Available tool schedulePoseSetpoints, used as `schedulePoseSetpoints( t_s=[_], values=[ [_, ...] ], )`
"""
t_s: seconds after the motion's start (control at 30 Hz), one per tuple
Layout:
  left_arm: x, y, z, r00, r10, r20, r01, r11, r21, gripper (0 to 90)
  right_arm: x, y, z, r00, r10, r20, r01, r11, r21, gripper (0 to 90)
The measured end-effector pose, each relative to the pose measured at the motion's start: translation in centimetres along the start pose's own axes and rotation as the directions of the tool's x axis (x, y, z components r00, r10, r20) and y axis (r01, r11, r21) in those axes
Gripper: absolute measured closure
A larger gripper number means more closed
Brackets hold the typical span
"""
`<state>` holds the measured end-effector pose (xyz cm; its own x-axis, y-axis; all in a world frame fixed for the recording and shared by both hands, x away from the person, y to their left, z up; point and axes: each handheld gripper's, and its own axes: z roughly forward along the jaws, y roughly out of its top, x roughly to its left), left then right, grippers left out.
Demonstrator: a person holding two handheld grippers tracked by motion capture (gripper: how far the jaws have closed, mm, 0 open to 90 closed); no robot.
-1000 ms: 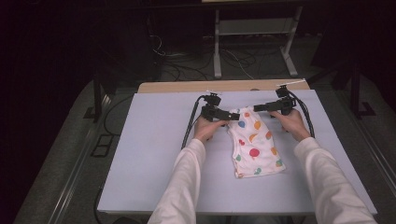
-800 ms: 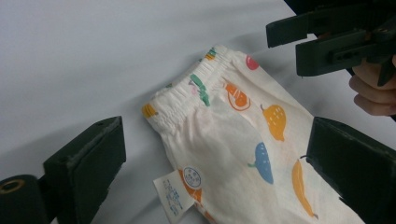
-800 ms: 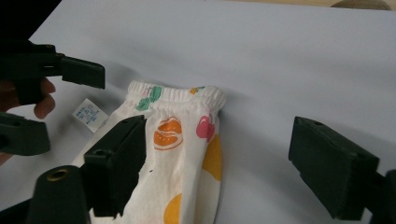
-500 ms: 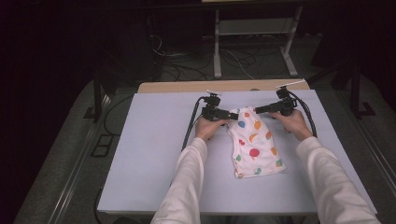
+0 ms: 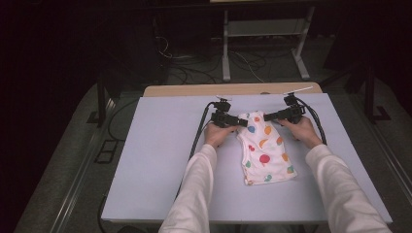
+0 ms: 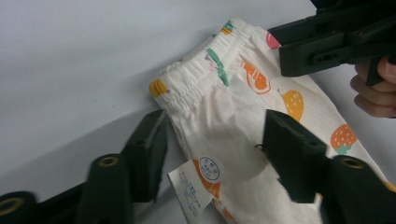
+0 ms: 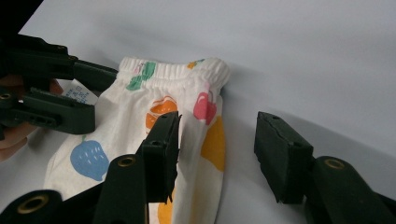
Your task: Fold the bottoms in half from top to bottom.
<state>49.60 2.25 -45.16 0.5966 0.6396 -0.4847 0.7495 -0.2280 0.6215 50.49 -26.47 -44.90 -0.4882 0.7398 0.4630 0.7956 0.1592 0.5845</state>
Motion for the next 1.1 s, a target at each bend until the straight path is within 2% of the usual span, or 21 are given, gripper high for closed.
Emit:
schedulePoseSetpoints(
  t_s=[0.17, 0.3, 0.5, 0.53, 0.57, 0.63, 0.8, 0.9, 0.97, 1.0, 1.07, 1.1],
  values=[
    [0.3, -0.1, 0.2, 0.9999, -0.013, -0.002, 0.013, 0.9999, 0.004, 58.0, -0.5, -0.4, 0.3, 0.9991, 0.02, -0.037, -0.02, 0.9998, 0.003, 53.2],
    [0.4, -0.2, 0.3, 0.9999, -0.014, 0.007, 0.014, 0.9998, 0.011, 68.5, -0.6, -0.5, 0.4, 0.9987, 0.027, -0.042, -0.027, 0.9996, 0.005, 63.1],
    [0.2, -0.2, 0.5, 0.9999, 0.012, -0.009, -0.012, 0.9999, 0.012, 80.0, -0.3, -0.4, 1.0, 0.9981, 0.045, -0.042, -0.044, 0.9989, 0.016, 75.3],
    [0.1, -0.2, 0.5, 0.9992, 0.033, -0.021, -0.032, 0.9993, 0.016, 81.5, -0.3, -0.4, 1.1, 0.9981, 0.05, -0.038, -0.049, 0.9987, 0.013, 78.3],
    [0.1, -0.2, 0.5, 0.9992, 0.033, -0.021, -0.032, 0.9993, 0.016, 82.6, -0.3, -0.4, 1.1, 0.9981, 0.05, -0.038, -0.049, 0.9987, 0.013, 78.3],
    [0.0, -0.2, 0.5, 0.998, 0.058, -0.027, -0.058, 0.9983, 0.013, 84.2, -0.3, -0.5, 1.4, 0.9956, 0.085, -0.039, -0.085, 0.9963, 0.017, 85.5],
    [0.0, -0.2, 0.3, 0.9963, 0.083, -0.024, -0.083, 0.9966, 0.003, 86.1, -0.6, -0.8, 1.0, 0.9901, 0.131, -0.05, -0.131, 0.9913, -0.001, 87.5],
    [-0.1, -0.2, 0.3, 0.9949, 0.098, -0.024, -0.098, 0.9952, -0.003, 86.4, -0.6, -0.9, 0.6, 0.9893, 0.134, -0.056, -0.135, 0.9908, -0.01, 87.7],
    [-0.3, -0.1, 0.3, 0.9925, 0.119, -0.026, -0.12, 0.9928, -0.008, 86.5, -0.5, -1.0, 0.0, 0.9907, 0.126, -0.052, -0.128, 0.9909, -0.04, 87.8],
    [-0.4, -0.1, 0.2, 0.9884, 0.148, -0.032, -0.149, 0.9886, -0.02, 86.6, -0.5, -1.1, -0.3, 0.9907, 0.126, -0.052, -0.129, 0.9905, -0.049, 87.9],
    [-0.5, 0.0, 0.1, 0.9869, 0.157, -0.036, -0.158, 0.9872, -0.02, 86.6, -0.4, -1.2, -0.5, 0.9915, 0.12, -0.051, -0.123, 0.9907, -0.057, 87.9],
    [-0.6, 0.0, 0.0, 0.9829, 0.18, -0.041, -0.181, 0.9832, -0.026, 86.7, -0.3, -1.5, -0.7, 0.9937, 0.107, -0.036, -0.109, 0.9917, -0.068, 87.9]
  ],
)
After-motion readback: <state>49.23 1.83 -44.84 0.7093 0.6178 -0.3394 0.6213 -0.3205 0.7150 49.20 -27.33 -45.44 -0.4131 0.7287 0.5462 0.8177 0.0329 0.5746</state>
